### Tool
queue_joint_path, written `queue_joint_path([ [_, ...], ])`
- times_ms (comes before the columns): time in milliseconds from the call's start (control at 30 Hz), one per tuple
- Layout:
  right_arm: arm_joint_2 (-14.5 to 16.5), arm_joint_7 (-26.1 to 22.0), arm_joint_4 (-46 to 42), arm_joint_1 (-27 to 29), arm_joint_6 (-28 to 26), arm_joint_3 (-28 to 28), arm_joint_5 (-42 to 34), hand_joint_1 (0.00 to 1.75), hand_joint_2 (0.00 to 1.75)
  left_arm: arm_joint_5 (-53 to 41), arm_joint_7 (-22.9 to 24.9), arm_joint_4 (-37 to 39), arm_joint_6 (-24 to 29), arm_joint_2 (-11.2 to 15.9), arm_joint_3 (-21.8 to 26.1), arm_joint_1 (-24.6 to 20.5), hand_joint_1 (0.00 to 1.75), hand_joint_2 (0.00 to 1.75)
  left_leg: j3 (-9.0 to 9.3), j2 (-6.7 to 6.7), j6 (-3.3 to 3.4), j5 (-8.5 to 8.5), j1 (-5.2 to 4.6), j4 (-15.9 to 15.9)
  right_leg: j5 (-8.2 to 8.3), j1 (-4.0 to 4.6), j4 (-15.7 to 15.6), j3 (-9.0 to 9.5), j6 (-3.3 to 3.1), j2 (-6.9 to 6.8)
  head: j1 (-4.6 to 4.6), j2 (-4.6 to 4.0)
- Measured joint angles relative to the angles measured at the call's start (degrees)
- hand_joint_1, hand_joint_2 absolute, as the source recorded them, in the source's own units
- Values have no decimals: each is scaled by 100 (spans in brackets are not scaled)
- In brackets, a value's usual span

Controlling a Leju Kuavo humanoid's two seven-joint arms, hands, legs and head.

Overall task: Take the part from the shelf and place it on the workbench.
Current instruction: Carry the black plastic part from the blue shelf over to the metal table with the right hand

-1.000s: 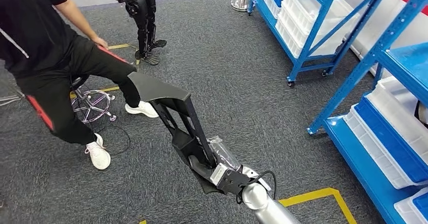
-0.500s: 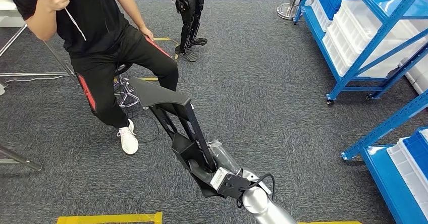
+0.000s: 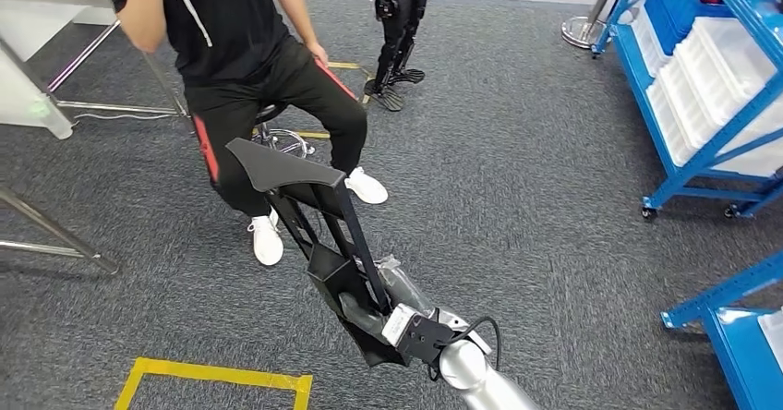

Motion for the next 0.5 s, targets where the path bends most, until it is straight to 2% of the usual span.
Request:
queue_joint_path([
  [33,19,-3,0,-31,55,1,-39,175,175,4,7,0,2,-8,11,-8,0,175,28,3,43,-2,-27,-61,-14,21,1,11,44,-47,13,0],
  [100,75,-6,-5,-114,130,4,-91,175,175,6,25,-1,5,-9,46,-10,0,175,26,-130,147,17,-61,-84,-36,24,-2,37,124,-114,32,0],
  [133,102,-7,-11,-160,153,4,-112,175,175,7,33,-1,8,-12,63,-11,0,175,37,-189,196,35,-69,-106,-76,13,52,23,154,-46,33,0],
  [167,121,-12,-22,-200,167,4,-131,175,175,9,42,-2,12,-14,80,-15,0,175,48,-249,249,54,-70,-127,-164,-4,211,-40,165,81,33,0],
  [233,125,-31,-48,-239,187,-5,-181,175,175,10,48,-2,10,-20,108,-33,0,175,53,-384,317,73,-74,-142,-454,-37,872,-350,139,378,38,0],
  [300,108,-55,-106,-223,195,-25,-221,175,175,6,49,-2,1,-23,127,-39,0,175,46,-546,341,76,-84,-139,-674,-38,1560,-717,137,479,41,0],
  [333,100,-73,-162,-209,206,-39,-239,175,175,2,47,-2,-4,-25,132,-31,0,175,46,-630,342,77,-89,-136,-662,-35,1649,-787,163,495,42,0],
  [367,96,-96,-241,-197,217,-55,-259,175,175,0,39,-2,-5,-29,136,-23,0,175,49,-714,341,77,-93,-134,-553,-33,1494,-737,205,517,41,0],
  [433,96,-143,-430,-196,242,-97,-295,175,175,-7,4,-2,-8,-37,143,-14,0,175,58,-868,335,80,-97,-130,-209,-40,718,-399,271,646,42,0],
  [467,98,-160,-521,-212,253,-121,-306,175,175,-9,-16,-2,-8,-40,149,-13,0,175,57,-935,320,83,-104,-128,-70,-35,359,-237,264,721,43,0],
  [500,100,-171,-603,-236,267,-145,-315,175,175,-11,-32,-2,-7,-43,155,-11,0,175,49,-986,300,89,-108,-127,10,-29,143,-136,233,775,42,0],
])
